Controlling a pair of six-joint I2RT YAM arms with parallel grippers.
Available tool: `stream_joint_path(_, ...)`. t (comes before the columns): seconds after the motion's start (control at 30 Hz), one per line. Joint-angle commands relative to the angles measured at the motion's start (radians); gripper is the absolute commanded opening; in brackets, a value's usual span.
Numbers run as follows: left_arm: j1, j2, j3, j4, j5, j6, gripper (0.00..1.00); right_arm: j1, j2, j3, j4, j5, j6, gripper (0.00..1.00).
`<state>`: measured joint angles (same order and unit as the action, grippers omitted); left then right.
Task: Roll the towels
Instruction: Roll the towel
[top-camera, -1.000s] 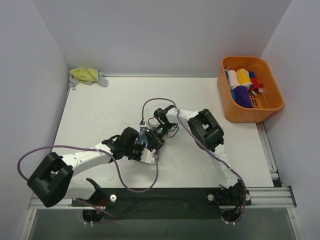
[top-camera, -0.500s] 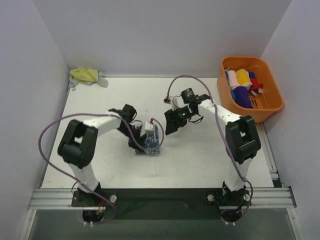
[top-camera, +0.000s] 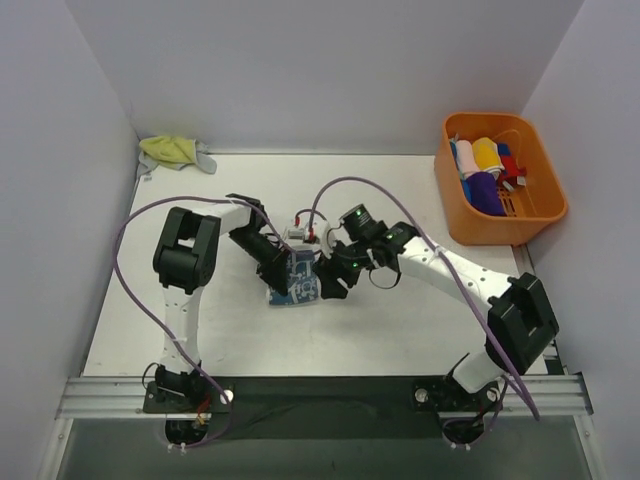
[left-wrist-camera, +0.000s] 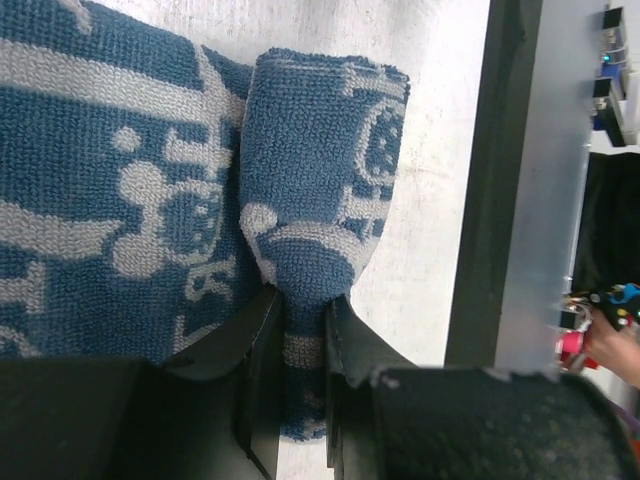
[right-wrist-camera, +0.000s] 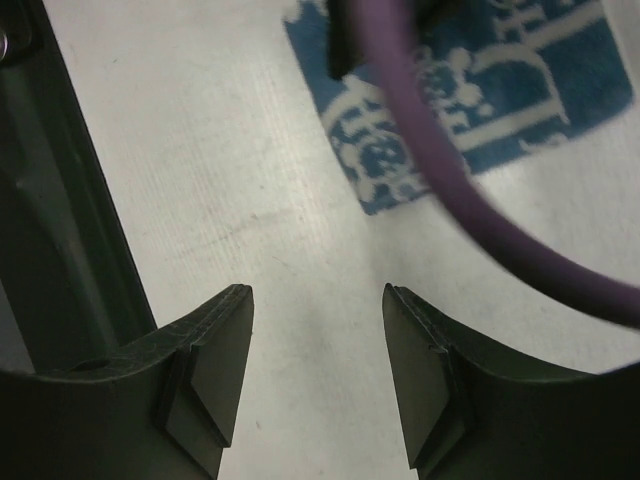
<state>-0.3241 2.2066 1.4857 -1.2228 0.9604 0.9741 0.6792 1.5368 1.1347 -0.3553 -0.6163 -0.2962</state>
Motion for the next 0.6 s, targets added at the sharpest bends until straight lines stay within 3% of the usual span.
stream_joint_path(0.0,0.002,0.087,0.034,-0.027,-0.147,0.069,0.08,0.094,0.011,0.017,0.029,0.121,-0.073,0.55)
stream_joint_path(0.27,0.01,0.185,0.137,-0.115,-0.149,0.081,0.12,0.264,0.134,0.068,0.133,0.369,-0.239,0.61)
stream_joint_path(0.47,0.01,0.222,0.185,-0.159,-0.141,0.09,0.14,0.322,0.258,0.065,0.242,0.44,-0.351,0.63)
stream_joint_path(0.57,0.01,0.232,0.197,-0.17,-0.141,0.097,0.14,0.326,0.302,0.066,0.249,0.425,-0.369,0.58)
